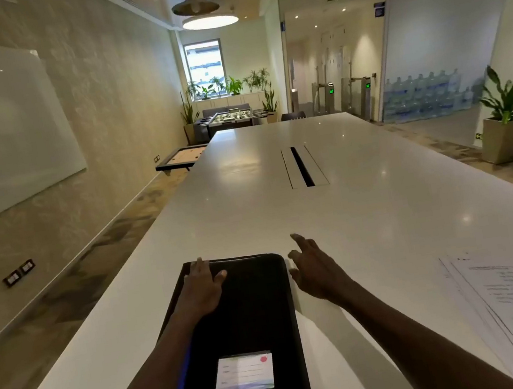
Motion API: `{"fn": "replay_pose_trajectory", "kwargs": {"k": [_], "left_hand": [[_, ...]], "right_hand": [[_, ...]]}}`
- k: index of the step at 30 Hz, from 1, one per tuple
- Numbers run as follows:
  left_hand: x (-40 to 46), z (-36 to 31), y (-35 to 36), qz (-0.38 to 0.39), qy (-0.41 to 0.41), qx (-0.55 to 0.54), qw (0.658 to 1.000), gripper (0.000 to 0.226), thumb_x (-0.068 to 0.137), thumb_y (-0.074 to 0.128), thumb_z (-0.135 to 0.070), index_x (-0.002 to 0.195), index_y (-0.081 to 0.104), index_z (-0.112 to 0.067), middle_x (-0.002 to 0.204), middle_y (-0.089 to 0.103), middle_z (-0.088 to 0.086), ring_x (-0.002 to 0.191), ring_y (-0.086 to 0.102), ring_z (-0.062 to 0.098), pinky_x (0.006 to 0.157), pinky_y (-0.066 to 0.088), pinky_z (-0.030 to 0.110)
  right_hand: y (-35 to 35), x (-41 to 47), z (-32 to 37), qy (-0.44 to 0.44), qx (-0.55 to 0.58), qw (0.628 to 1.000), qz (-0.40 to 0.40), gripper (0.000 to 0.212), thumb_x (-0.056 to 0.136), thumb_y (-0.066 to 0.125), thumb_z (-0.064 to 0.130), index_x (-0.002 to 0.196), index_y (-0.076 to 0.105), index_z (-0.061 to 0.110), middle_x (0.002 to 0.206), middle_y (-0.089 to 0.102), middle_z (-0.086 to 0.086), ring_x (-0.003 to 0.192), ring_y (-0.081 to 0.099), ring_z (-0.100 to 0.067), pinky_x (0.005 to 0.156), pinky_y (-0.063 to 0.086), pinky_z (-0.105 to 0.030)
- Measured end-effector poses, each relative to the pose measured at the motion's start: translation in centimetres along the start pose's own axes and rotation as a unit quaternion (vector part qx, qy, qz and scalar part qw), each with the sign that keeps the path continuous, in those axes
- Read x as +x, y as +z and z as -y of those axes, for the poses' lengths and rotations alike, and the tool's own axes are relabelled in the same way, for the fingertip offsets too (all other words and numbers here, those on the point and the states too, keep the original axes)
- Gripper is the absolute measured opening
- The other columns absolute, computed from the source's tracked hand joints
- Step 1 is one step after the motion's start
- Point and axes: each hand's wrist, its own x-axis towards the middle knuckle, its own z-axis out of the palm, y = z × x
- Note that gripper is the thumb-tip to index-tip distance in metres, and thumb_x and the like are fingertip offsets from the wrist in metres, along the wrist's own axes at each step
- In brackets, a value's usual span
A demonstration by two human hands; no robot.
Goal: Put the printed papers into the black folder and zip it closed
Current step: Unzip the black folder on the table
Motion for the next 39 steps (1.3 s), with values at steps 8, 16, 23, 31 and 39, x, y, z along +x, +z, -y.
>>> {"fn": "replay_pose_trajectory", "kwargs": {"k": [8,16,23,31,39], "left_hand": [[0.1,1.6,0.3,-0.001,-0.031,0.023,0.999,0.062,0.101,0.038,-0.043,0.149,0.03,-0.005,0.16,0.02,0.015,0.149,0.015,0.029,0.12,0.014,0.047],[1.3,2.7,0.2,-0.039,-0.098,-0.001,0.994,0.061,0.1,0.038,-0.044,0.15,0.028,-0.009,0.159,0.022,0.016,0.143,0.028,0.035,0.113,0.029,0.048],[1.3,2.9,1.2,-0.08,-0.109,-0.005,0.991,0.056,0.102,0.034,-0.039,0.151,0.028,-0.013,0.159,0.025,0.011,0.143,0.031,0.03,0.11,0.034,0.047],[1.2,3.2,1.9,-0.116,-0.106,0.005,0.988,0.051,0.103,0.03,-0.032,0.15,0.031,-0.012,0.157,0.03,0.011,0.142,0.032,0.029,0.111,0.035,0.044],[1.2,3.1,1.8,-0.131,-0.099,0.024,0.986,0.048,0.102,0.033,-0.026,0.148,0.035,-0.011,0.155,0.035,0.013,0.14,0.037,0.029,0.109,0.038,0.042]], "right_hand": [[2.2,3.1,2.0,-0.052,0.033,0.995,0.078,0.024,0.092,0.049,0.012,0.089,0.07,0.002,0.123,0.061,-0.013,0.114,0.055,-0.027,0.091,0.052,-0.042],[4.5,7.3,4.0,-0.07,0.041,0.991,0.105,0.025,0.091,0.046,0.01,0.098,0.068,0.001,0.11,0.065,-0.016,0.106,0.057,-0.031,0.087,0.051,-0.042],[6.9,12.0,5.9,-0.069,0.096,0.986,0.113,0.028,0.091,0.043,0.002,0.101,0.068,-0.002,0.109,0.065,-0.019,0.105,0.056,-0.032,0.088,0.05,-0.041],[9.8,17.5,8.8,-0.047,0.172,0.973,0.146,0.031,0.086,0.048,-0.002,0.104,0.073,0.004,0.112,0.071,-0.018,0.106,0.062,-0.034,0.089,0.051,-0.038],[10.6,21.6,10.5,-0.07,0.187,0.952,0.233,0.047,0.087,0.047,-0.003,0.118,0.072,0.022,0.114,0.072,-0.01,0.107,0.064,-0.026,0.09,0.05,-0.035]]}}
